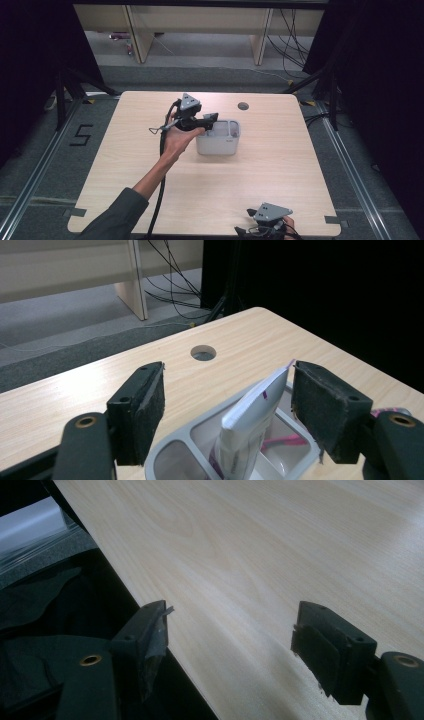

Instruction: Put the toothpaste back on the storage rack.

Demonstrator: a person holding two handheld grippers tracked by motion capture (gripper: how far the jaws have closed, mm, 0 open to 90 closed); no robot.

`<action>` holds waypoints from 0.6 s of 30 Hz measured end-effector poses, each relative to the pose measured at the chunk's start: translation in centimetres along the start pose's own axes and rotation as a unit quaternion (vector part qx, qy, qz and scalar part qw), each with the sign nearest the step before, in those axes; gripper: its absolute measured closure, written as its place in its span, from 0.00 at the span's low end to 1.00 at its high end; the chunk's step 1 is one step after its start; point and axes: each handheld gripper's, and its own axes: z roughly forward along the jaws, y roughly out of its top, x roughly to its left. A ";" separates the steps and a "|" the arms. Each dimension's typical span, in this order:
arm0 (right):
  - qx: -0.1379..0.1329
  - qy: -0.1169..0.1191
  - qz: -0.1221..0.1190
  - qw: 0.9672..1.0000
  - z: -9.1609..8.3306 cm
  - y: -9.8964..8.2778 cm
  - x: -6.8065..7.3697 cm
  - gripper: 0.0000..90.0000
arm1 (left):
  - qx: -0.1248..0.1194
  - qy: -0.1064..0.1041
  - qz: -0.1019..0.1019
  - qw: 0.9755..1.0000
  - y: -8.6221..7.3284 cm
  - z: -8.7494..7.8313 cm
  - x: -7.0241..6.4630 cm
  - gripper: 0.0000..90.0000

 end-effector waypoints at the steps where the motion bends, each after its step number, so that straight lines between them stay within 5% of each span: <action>1: 0.000 0.000 0.001 1.000 0.0 0.0 0.0 0.34 | 0.000 -0.005 -0.004 1.000 0.0 -0.2 0.0 0.31; 10: -0.003 0.001 0.007 1.000 0.1 0.0 0.0 0.34 | 0.002 -0.035 -0.005 0.999 0.6 -2.4 -0.3 0.30; 18: -0.002 0.001 0.006 1.000 0.1 0.1 0.0 0.34 | 0.018 -0.034 -0.001 0.999 0.3 -3.9 0.1 0.30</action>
